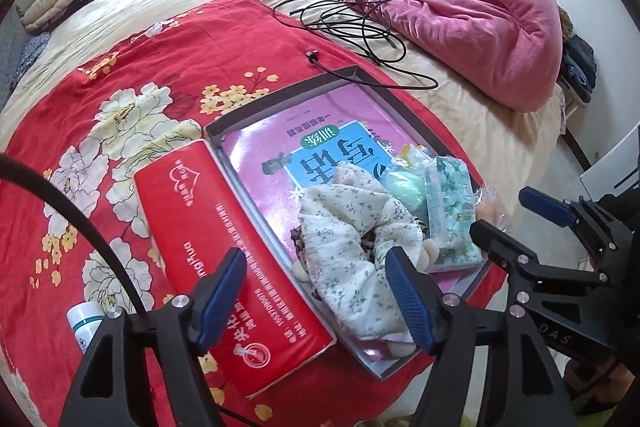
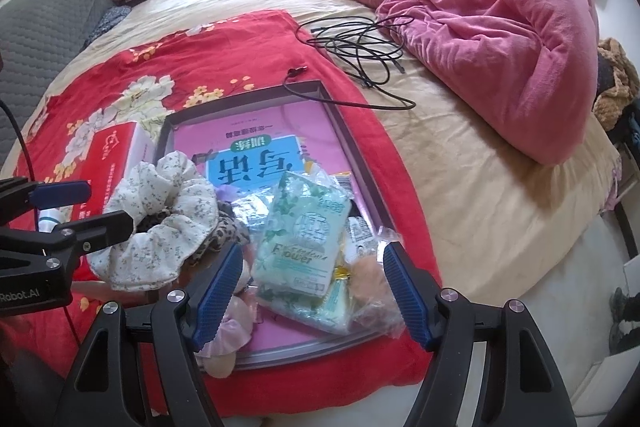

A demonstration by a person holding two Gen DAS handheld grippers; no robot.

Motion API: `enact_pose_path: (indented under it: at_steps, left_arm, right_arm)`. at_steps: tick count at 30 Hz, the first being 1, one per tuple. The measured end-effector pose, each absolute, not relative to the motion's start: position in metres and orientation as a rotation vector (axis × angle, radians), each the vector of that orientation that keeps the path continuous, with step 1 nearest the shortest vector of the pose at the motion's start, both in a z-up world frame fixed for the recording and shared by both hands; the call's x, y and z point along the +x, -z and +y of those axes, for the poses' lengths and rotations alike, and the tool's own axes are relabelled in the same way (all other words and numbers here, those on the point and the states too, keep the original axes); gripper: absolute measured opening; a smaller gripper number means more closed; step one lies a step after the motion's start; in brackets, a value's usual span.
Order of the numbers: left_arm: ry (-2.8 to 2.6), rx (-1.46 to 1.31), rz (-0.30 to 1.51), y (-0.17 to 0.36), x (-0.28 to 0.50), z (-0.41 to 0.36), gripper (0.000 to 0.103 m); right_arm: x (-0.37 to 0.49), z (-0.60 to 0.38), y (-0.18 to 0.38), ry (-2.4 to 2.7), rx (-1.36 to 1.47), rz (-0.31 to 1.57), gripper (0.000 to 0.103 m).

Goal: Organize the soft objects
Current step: 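Withdraw both open tools up and away from the book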

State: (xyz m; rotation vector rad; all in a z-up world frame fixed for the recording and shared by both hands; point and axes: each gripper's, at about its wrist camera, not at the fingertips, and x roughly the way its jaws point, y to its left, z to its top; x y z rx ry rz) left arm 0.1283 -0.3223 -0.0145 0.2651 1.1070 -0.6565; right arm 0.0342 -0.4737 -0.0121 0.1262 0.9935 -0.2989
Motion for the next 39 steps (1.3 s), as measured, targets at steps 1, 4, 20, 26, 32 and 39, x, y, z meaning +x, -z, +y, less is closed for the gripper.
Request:
enact_pose_path:
  at_steps: [1,4,20,26,32,39]
  left_arm:
    - [0.655,0.259,1.109,0.014,0.128,-0.32,0.073]
    - [0.649,0.258,1.11,0.013,0.128,-0.316,0.074]
    - [0.636,0.259,1.074,-0.001,0.11,-0.288,0.075]
    - [0.621,0.263,1.058,-0.007,0.101,-0.274,0.075]
    - [0.619,0.254,1.055,-0.012,0.092,-0.262,0.075]
    - [0.613,0.25,1.045,-0.017,0.082,-0.248,0.078]
  right_arm:
    - [0.034,-0.472,0.012,0.298,0.126,0.995,0.074]
    - [0.035,-0.467,0.012,0.287,0.123,0.993,0.074]
    - [0.023,-0.433,-0.002,0.281,0.113,0.957,0.075]
    - [0.017,-0.421,-0.007,0.296,0.114,0.94,0.078]
    - [0.012,-0.408,-0.012,0.307,0.098,0.931,0.079]
    - [0.004,-0.402,-0.018,0.349,0.105,0.908,0.081]
